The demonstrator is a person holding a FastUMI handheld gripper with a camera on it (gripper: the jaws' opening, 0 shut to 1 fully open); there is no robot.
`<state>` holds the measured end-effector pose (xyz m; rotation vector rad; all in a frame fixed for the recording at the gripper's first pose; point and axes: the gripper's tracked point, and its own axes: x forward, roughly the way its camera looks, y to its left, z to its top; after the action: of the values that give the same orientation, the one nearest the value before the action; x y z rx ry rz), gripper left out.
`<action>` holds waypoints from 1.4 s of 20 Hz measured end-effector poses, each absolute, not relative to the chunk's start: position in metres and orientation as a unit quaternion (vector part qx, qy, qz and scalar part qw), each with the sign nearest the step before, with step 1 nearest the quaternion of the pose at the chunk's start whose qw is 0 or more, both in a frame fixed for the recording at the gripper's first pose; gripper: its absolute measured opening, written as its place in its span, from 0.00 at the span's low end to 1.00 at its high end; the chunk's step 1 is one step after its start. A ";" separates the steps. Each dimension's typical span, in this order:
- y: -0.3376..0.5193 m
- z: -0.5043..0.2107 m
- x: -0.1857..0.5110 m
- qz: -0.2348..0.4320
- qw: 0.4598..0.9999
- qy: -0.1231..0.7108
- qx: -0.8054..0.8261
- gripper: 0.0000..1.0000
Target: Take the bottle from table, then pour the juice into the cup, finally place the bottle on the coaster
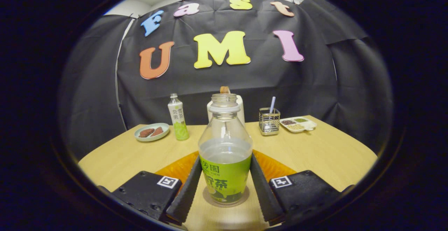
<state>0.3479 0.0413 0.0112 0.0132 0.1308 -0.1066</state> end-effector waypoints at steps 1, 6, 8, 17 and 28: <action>0.041 0.011 0.347 -0.055 0.997 0.058 0.003 0.81; 0.047 0.008 0.350 -0.055 0.997 0.052 -0.009 0.82; 0.052 0.005 0.352 -0.050 0.997 0.055 -0.010 0.83; 0.050 0.013 0.336 -0.074 0.995 0.058 -0.018 1.00; 0.067 0.070 0.238 -0.072 0.997 0.037 -0.017 1.00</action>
<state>0.2385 0.0674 0.0703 -0.0334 0.0731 -0.1438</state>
